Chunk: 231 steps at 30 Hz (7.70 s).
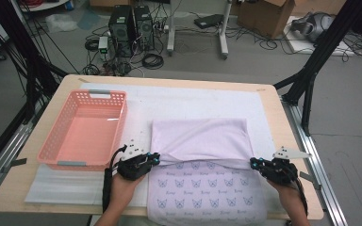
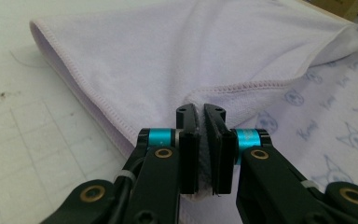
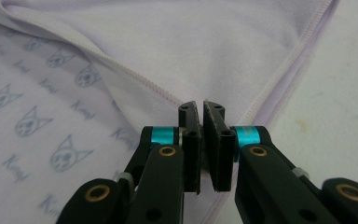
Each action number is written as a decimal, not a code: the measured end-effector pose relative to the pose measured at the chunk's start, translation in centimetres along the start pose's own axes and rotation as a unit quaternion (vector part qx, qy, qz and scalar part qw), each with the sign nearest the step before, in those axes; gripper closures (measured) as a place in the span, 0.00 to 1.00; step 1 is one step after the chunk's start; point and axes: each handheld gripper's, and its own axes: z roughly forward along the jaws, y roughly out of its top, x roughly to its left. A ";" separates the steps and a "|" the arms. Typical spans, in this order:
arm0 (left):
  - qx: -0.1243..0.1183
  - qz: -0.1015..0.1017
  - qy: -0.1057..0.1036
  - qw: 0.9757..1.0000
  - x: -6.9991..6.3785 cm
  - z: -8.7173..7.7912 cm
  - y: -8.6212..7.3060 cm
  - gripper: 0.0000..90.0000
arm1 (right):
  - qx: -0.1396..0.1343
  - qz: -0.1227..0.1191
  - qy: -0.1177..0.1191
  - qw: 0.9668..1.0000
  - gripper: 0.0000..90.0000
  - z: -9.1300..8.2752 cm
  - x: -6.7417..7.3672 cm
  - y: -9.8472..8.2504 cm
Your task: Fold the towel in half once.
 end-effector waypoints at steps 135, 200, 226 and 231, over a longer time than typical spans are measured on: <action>0.017 -0.078 0.117 0.990 13.6 12.3 12.7 0.79 | -0.009 0.096 -0.134 0.986 0.89 12.1 -9.8 11.3; 0.062 -0.013 0.053 0.997 -0.1 -0.1 -0.7 0.63 | 0.024 0.008 -0.014 1.000 0.79 0.0 2.5 -1.9; 0.039 -0.011 0.034 0.999 -0.3 -0.8 -0.7 0.97 | 0.035 0.014 -0.073 0.997 0.96 0.2 2.7 -2.4; 0.017 -0.020 0.027 0.999 -0.3 -1.3 -0.5 0.98 | 0.026 0.020 -0.066 0.997 0.96 -0.1 2.8 -2.4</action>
